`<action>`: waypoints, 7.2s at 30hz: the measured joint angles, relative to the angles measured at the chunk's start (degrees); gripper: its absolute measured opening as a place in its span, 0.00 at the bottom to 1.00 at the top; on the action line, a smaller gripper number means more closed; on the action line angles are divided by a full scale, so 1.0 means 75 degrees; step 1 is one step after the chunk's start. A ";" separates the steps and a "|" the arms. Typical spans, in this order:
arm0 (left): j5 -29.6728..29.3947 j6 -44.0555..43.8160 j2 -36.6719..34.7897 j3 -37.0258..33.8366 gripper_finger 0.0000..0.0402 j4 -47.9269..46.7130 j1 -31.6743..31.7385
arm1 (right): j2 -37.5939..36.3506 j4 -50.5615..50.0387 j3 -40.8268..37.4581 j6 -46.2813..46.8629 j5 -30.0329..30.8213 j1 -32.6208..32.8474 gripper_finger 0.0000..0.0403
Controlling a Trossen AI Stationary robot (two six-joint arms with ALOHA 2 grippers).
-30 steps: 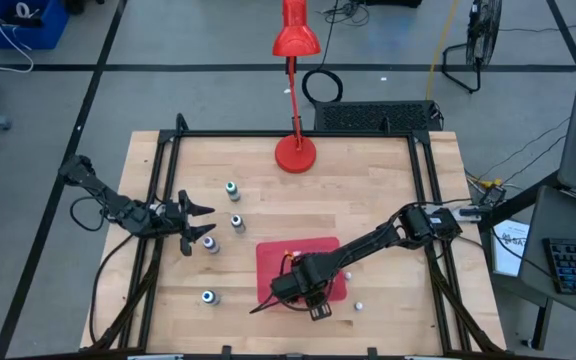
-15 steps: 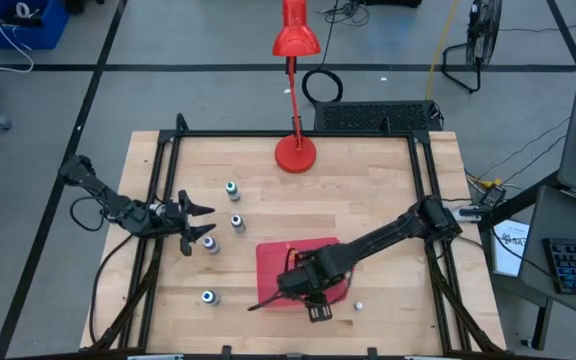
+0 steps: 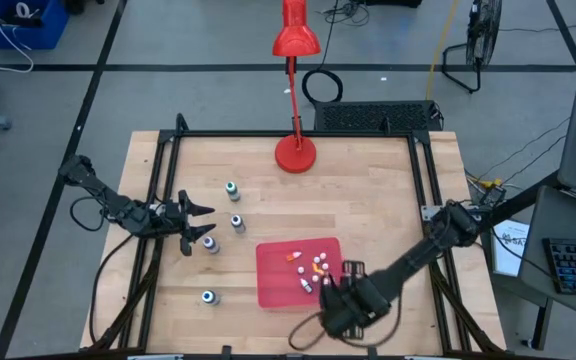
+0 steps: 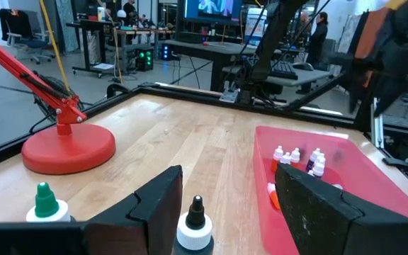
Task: Pick & Place food coloring
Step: Put the small blue food coloring bottle into the pink container
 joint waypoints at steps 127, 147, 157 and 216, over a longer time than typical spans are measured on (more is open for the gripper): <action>-0.0003 0.0000 0.0002 0.0003 0.57 0.0000 0.0002 | -0.2866 1.3069 -0.8310 -0.5479 0.2319 -0.0427 0.10; 0.0476 -0.2262 0.0699 0.0003 0.57 0.0622 0.0103 | -0.2866 1.3431 -0.8444 -0.7036 0.1008 -0.1268 0.10; 0.2411 -0.0998 0.5577 0.2204 0.51 0.1384 0.1089 | -0.2869 1.3578 -0.8444 -0.6884 0.0812 -0.1626 0.10; 0.4275 0.1306 1.3035 1.0424 0.28 -0.3000 0.2045 | -0.2875 1.3270 -0.8444 -0.6516 0.1008 -0.1703 0.10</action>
